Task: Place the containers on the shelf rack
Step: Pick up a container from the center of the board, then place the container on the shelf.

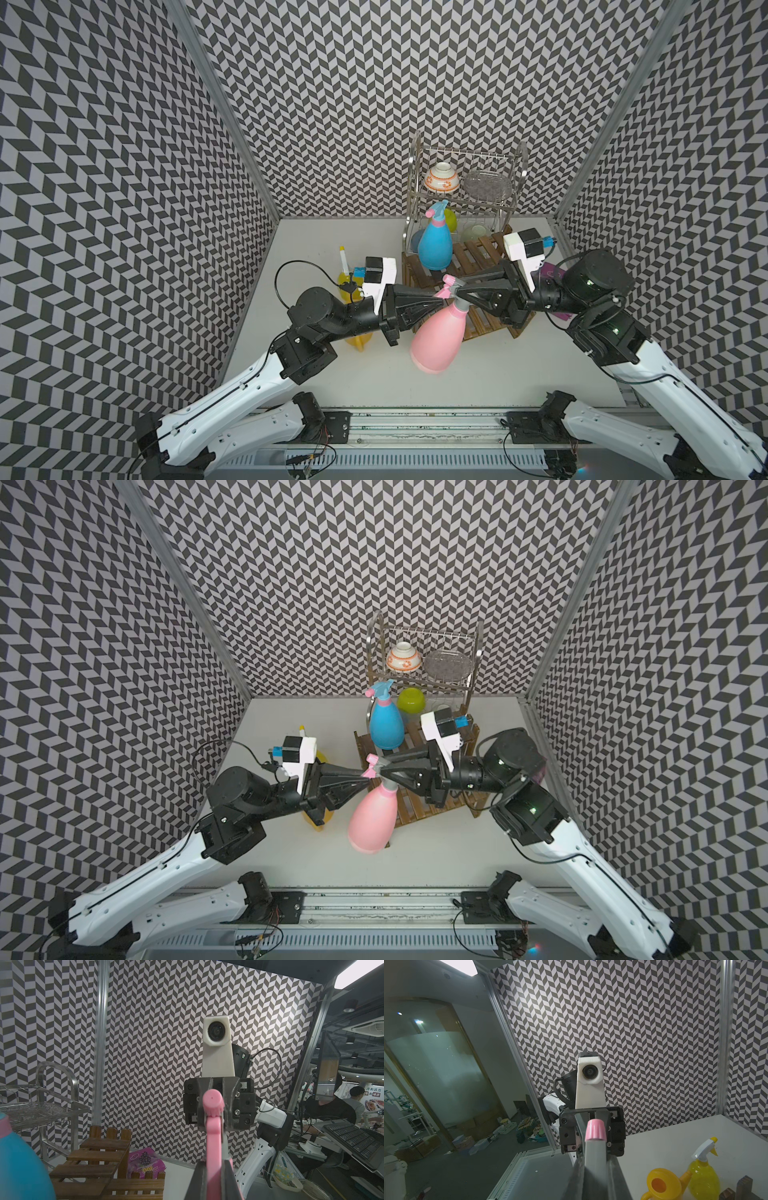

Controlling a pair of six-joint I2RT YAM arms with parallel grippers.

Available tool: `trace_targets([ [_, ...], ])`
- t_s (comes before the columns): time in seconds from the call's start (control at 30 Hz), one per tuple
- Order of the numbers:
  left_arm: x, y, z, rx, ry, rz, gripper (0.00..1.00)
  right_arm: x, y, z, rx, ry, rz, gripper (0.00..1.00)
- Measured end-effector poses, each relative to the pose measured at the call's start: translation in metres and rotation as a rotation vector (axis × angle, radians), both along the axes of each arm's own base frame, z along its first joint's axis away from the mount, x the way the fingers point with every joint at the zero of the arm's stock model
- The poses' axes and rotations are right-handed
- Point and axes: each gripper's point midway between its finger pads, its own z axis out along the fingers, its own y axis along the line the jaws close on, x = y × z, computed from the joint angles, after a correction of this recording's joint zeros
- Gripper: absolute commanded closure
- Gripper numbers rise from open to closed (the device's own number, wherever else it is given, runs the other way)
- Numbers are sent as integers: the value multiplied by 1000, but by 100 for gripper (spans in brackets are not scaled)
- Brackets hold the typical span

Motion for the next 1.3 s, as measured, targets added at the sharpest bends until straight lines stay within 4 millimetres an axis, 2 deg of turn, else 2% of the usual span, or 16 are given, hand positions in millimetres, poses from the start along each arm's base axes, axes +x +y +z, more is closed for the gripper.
trace_targets([
  [0.1, 3, 1, -1, 4, 7, 18, 32, 2, -3, -8, -30, 2, -31, 100],
  [0.13, 4, 2, -1, 5, 11, 25, 25, 2, -4, -10, -39, -1, -47, 100],
  [0.3, 12, 20, 6, -8, 7, 140, 1, 8, -23, -15, -73, -40, -183, 100],
  [0.37, 16, 39, 13, -38, 0, 229, 0, 11, -35, -16, -83, -61, -262, 100],
  [0.47, 19, 78, 22, -114, -4, 374, 0, 20, -53, -18, -110, -80, -395, 100],
  [0.57, 20, 111, 17, -179, 17, 486, 0, 29, -73, -10, -135, -88, -532, 100],
  [0.63, 24, 123, 8, -197, 45, 537, 0, 37, -86, -5, -146, -91, -621, 100],
  [0.7, 31, 128, -10, -179, 88, 580, 0, 47, -100, -3, -161, -89, -723, 100],
  [0.83, 42, 127, -32, -130, 136, 629, 0, 59, -119, -7, -191, -72, -849, 100],
  [1.03, 47, 130, -39, -115, 164, 657, 0, 76, -137, 4, -191, -66, -996, 100],
  [1.3, 48, 131, -48, -112, 180, 663, 0, 99, -138, 34, -178, -98, -1092, 100],
])
